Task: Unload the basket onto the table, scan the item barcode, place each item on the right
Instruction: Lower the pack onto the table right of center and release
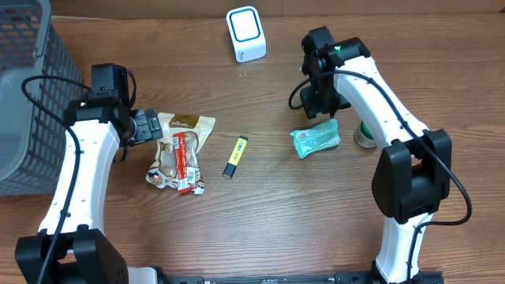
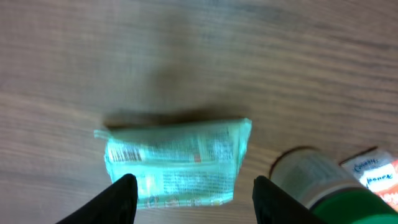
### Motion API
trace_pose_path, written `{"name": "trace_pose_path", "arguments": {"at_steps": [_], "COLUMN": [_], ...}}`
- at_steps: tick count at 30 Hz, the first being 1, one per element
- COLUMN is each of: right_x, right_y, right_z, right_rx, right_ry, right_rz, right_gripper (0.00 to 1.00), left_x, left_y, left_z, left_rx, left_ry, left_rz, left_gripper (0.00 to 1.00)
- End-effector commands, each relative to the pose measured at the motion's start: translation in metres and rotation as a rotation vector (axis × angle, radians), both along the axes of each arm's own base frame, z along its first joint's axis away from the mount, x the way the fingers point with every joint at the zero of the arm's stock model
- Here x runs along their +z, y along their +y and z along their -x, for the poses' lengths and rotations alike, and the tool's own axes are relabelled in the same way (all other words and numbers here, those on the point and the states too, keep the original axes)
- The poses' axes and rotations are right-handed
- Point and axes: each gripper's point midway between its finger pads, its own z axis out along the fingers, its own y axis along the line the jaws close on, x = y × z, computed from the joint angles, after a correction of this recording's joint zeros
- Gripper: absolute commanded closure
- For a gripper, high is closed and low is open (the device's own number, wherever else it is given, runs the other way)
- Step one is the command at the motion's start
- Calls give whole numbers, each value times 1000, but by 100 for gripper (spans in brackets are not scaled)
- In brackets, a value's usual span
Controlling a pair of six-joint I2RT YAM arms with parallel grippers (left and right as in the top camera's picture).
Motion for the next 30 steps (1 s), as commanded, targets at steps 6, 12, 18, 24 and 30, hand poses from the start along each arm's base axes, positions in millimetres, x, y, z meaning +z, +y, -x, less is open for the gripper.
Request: {"name": "trace_pose_path", "arguments": {"at_steps": [6,12,18,24,30], "right_x": [-3,-32,-76,-95,-94], "right_y": [45,63,46,22,13], "right_z": [11,11,16,55,68], "right_rx": [-331,-323,-321,-342,-316], "right_ry": [44,7,-58,76,126], "right_rz": [-231,-236,-133,-48,-9], "right_gripper": [51,67,68,67,63], "left_x": [0,0,0,0,0], "left_y": [2,3,2,2,2], "left_z": [-1,-1,-1,-1,-1], "left_rx": [8,9,8,8,8], "left_ry": [0,0,0,0,0], "left_rz": [-8,-9,-8,-8,-8], "left_gripper": [0,0,0,0,0]}}
